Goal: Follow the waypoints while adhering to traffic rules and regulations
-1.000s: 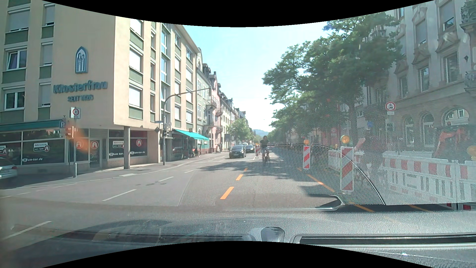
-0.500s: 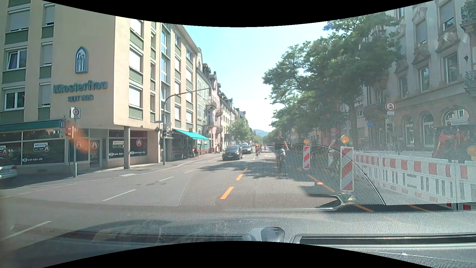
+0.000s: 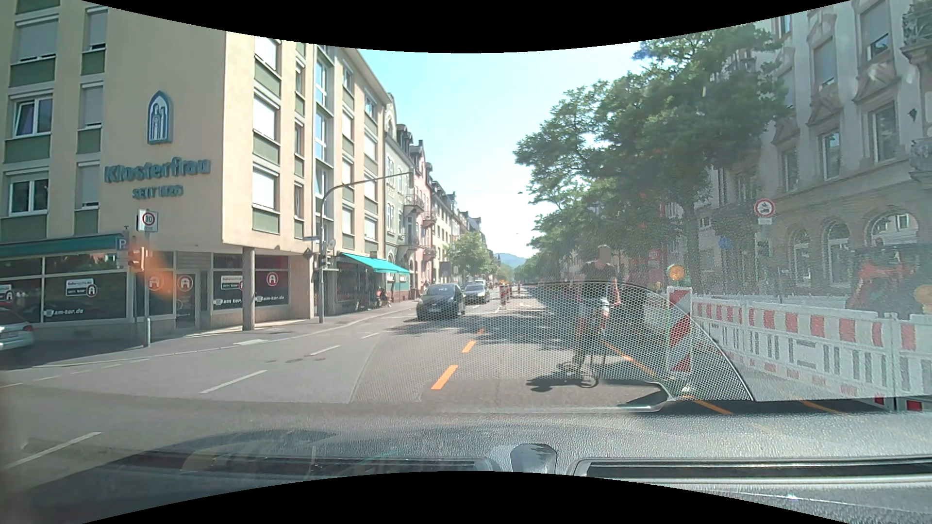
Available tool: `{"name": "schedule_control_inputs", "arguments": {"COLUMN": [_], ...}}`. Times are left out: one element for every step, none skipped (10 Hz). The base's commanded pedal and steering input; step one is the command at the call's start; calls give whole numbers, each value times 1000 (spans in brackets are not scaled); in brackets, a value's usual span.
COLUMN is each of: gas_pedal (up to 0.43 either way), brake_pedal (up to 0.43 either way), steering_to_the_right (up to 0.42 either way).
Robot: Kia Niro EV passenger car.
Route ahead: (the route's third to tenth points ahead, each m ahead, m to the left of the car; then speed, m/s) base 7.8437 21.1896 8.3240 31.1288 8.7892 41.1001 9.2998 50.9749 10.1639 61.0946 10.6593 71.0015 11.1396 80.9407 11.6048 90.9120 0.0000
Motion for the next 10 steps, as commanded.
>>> {"name": "schedule_control_inputs", "arguments": {"gas_pedal": [0, 0, 0, 0, 0, 0, 0, 0, 0, 0], "brake_pedal": [134, 134, 128, 128, 122, 122, 122, 122, 122, 85], "steering_to_the_right": [4, 4, 4, 4, 4, 4, 4, 4, 4, 4]}}
